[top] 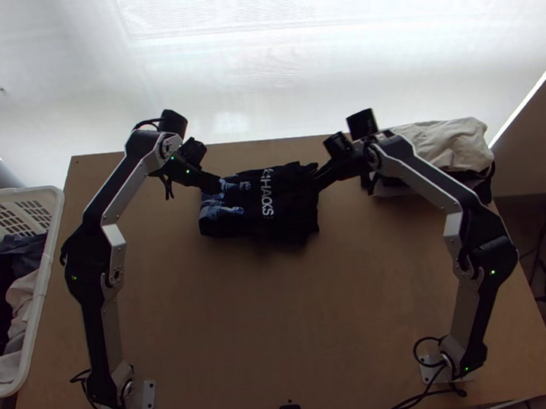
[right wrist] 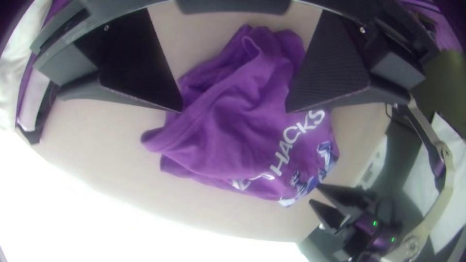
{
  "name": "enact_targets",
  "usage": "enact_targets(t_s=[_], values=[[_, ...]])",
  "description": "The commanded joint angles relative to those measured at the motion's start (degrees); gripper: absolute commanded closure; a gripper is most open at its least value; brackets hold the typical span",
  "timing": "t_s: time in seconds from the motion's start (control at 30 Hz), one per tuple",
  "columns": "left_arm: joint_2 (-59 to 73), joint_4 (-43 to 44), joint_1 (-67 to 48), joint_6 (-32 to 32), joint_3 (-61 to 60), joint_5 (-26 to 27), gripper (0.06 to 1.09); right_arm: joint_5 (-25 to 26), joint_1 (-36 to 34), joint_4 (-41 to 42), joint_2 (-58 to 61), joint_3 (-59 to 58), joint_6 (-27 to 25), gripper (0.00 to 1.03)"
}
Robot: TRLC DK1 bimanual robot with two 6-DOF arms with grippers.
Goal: Fold the t-shirt
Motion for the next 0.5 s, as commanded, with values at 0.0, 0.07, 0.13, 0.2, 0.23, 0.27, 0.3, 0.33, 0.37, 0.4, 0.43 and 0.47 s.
enact_targets(t_s=[0.0, 0.07, 0.13, 0.2, 0.23, 0.27, 0.3, 0.33, 0.37, 0.4, 0.43, 0.47], values=[[-1.6, -1.2, 0.3, 0.5, 0.1, -0.5, 0.28, -9.7, -8.0, 0.6, -0.5, -2.1, 16.2, 0.05], [-2.0, -1.4, 0.4, 0.5, 0.1, -0.8, 0.28, -14.3, -9.5, 0.1, 1.7, -2.3, 19.9, 0.05], [-2.1, -2.1, 0.4, 0.5, 0.1, -0.9, 0.28, -16.8, -9.6, -0.5, 4.1, -2.2, 21.0, 0.05], [-2.0, -2.3, 0.3, 0.2, 0.0, -0.9, 0.28, -17.5, -9.2, -0.9, 5.3, -1.9, 21.1, 0.05], [-2.0, -2.4, 0.3, -0.1, 0.0, -0.9, 0.28, -17.5, -8.8, -0.9, 6.0, -1.5, 21.8, 0.05], [-2.1, -2.5, 0.3, -0.3, -0.1, -0.9, 0.28, -17.5, -8.6, -0.9, 6.3, -1.2, 22.1, 0.05], [-2.2, -2.5, 0.2, -0.6, -0.1, -0.9, 0.28, -17.5, -8.1, -0.9, 6.7, -0.9, 22.4, 0.05], [-2.3, -2.5, 0.0, -0.7, 0.0, -0.9, 0.28, -17.5, -7.8, -0.9, 7.0, -0.7, 22.5, 0.05], [-2.4, -2.5, -0.2, -0.8, 0.0, -0.9, 0.28, -17.5, -7.4, -0.9, 7.0, -0.8, 22.5, 0.05], [-2.7, -2.5, -0.3, -0.9, 0.0, -0.9, 0.28, -17.5, -7.1, -0.9, 7.1, -0.9, 22.5, 0.05], [-3.2, -2.7, -0.7, -0.8, -0.1, -0.9, 0.28, -17.5, -6.7, -1.0, 7.2, -1.3, 22.6, 0.05], [-3.4, -2.8, -0.9, -0.7, -0.2, -0.9, 0.28, -17.5, -6.6, -1.1, 7.2, -1.6, 22.6, 0.05]])
